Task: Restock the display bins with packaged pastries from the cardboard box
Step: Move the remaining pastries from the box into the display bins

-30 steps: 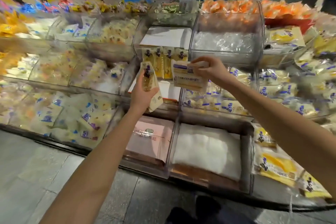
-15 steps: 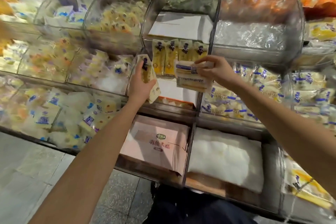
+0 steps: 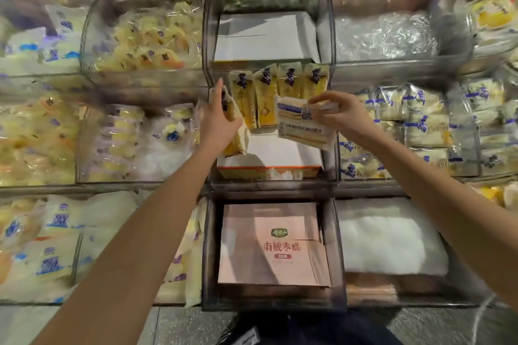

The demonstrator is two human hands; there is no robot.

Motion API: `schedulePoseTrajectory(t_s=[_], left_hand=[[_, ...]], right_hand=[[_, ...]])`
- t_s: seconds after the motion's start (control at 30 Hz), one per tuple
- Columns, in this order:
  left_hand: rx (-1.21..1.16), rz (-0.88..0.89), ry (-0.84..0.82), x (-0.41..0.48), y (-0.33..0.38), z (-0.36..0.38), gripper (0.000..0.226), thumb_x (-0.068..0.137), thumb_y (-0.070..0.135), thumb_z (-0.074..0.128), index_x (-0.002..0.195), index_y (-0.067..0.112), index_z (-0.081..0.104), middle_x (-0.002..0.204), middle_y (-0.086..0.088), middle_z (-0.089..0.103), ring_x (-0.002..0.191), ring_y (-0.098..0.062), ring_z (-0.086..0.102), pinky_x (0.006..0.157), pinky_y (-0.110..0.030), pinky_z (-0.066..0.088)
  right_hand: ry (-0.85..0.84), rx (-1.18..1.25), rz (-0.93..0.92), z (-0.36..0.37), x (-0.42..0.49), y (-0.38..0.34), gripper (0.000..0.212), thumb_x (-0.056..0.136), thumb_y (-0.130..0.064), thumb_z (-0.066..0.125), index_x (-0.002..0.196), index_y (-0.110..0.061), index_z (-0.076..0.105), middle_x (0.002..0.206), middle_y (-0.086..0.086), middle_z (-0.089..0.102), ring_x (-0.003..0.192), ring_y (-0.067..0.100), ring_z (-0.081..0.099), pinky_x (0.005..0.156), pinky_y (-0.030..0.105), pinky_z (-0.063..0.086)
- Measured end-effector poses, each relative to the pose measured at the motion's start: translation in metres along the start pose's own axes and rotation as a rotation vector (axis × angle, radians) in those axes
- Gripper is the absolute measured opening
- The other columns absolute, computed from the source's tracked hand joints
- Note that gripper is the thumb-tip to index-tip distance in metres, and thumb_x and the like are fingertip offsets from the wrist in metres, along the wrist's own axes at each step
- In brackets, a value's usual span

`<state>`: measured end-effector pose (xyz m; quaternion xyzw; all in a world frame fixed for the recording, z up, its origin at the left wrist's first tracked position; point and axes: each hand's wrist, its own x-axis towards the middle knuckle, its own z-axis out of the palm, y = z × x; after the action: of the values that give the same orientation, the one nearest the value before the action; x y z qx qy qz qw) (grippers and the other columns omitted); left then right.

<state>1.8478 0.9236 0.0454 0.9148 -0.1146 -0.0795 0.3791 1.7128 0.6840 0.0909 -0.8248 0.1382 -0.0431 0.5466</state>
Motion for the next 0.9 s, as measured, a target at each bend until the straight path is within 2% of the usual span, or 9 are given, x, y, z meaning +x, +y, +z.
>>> schedulePoseTrajectory(t_s=[0.1,0.17,0.23,0.3,0.37,0.53,0.63,0.8,0.9], left_hand=[[-0.035,0.07,-0.106,0.003,-0.001,0.014,0.095,0.088,0.025,0.07,0.152,0.046,0.003,0.156,-0.006,0.03,0.129,-0.023,0.046,0.097,-0.032,0.042],[-0.015,0.12,-0.177,0.003,0.003,0.026,0.094,0.089,0.028,0.069,0.151,0.048,0.003,0.157,-0.009,0.028,0.118,-0.015,0.048,0.093,-0.03,0.044],[-0.013,0.147,-0.235,0.006,0.013,0.04,0.094,0.089,0.029,0.07,0.151,0.049,0.001,0.158,-0.01,0.027,0.113,-0.018,0.055,0.091,-0.031,0.05],[-0.018,0.171,-0.253,0.007,0.025,0.052,0.095,0.089,0.03,0.07,0.15,0.049,0.0,0.159,-0.008,0.025,0.113,-0.027,0.059,0.082,-0.032,0.055],[-0.021,0.207,-0.263,0.006,0.036,0.067,0.095,0.088,0.031,0.07,0.151,0.047,0.0,0.158,-0.008,0.027,0.115,-0.029,0.059,0.082,-0.034,0.056],[-0.003,0.243,-0.226,0.0,0.068,0.101,0.095,0.09,0.023,0.068,0.154,0.042,0.001,0.143,-0.013,0.042,0.085,-0.022,0.062,0.066,-0.029,0.053],[0.009,0.244,-0.213,-0.003,0.079,0.113,0.099,0.09,0.02,0.069,0.154,0.04,-0.004,0.143,-0.013,0.044,0.072,-0.017,0.061,0.06,-0.029,0.055],[-0.07,0.254,-0.355,-0.006,0.07,0.116,0.103,0.088,0.02,0.071,0.152,0.047,-0.006,0.16,-0.008,0.024,0.076,-0.002,0.054,0.064,-0.019,0.051],[-0.091,0.254,-0.452,-0.006,0.062,0.113,0.107,0.087,0.014,0.072,0.153,0.046,-0.007,0.164,-0.001,0.008,0.078,0.01,0.04,0.067,-0.006,0.043]], right_hand=[[0.054,-0.001,0.017,0.0,0.002,-0.001,0.023,0.088,-0.007,0.069,0.106,-0.021,0.068,0.109,0.001,0.066,0.09,0.007,0.065,0.065,0.015,0.053],[0.108,-0.06,0.012,-0.007,0.003,-0.001,0.023,0.087,-0.009,0.07,0.106,-0.022,0.069,0.109,0.001,0.066,0.091,0.01,0.065,0.07,0.023,0.057],[0.156,-0.121,0.011,-0.021,0.0,0.003,0.023,0.086,-0.011,0.071,0.105,-0.024,0.069,0.112,0.0,0.066,0.097,0.015,0.066,0.077,0.029,0.059],[0.2,-0.129,0.044,-0.039,-0.006,0.008,0.023,0.087,-0.011,0.071,0.106,-0.024,0.069,0.111,0.002,0.067,0.095,0.015,0.066,0.07,0.02,0.057],[0.246,-0.104,0.075,-0.055,-0.014,0.013,0.025,0.087,-0.008,0.069,0.108,-0.021,0.069,0.109,0.004,0.067,0.089,0.011,0.066,0.063,0.014,0.053],[0.311,-0.011,0.099,-0.081,-0.023,0.022,0.025,0.087,-0.005,0.067,0.111,-0.015,0.068,0.113,0.007,0.068,0.093,0.014,0.068,0.074,0.025,0.06],[0.33,-0.018,0.094,-0.085,-0.022,0.027,0.023,0.088,-0.006,0.067,0.11,-0.014,0.068,0.114,0.009,0.067,0.096,0.015,0.068,0.073,0.023,0.059],[0.349,-0.022,0.098,-0.089,-0.018,0.032,0.022,0.089,-0.007,0.065,0.109,-0.014,0.068,0.112,0.007,0.066,0.094,0.013,0.066,0.071,0.021,0.058],[0.399,-0.026,0.101,-0.094,-0.02,0.038,0.022,0.087,-0.006,0.066,0.106,-0.015,0.069,0.105,0.006,0.067,0.086,0.009,0.064,0.066,0.018,0.055]])
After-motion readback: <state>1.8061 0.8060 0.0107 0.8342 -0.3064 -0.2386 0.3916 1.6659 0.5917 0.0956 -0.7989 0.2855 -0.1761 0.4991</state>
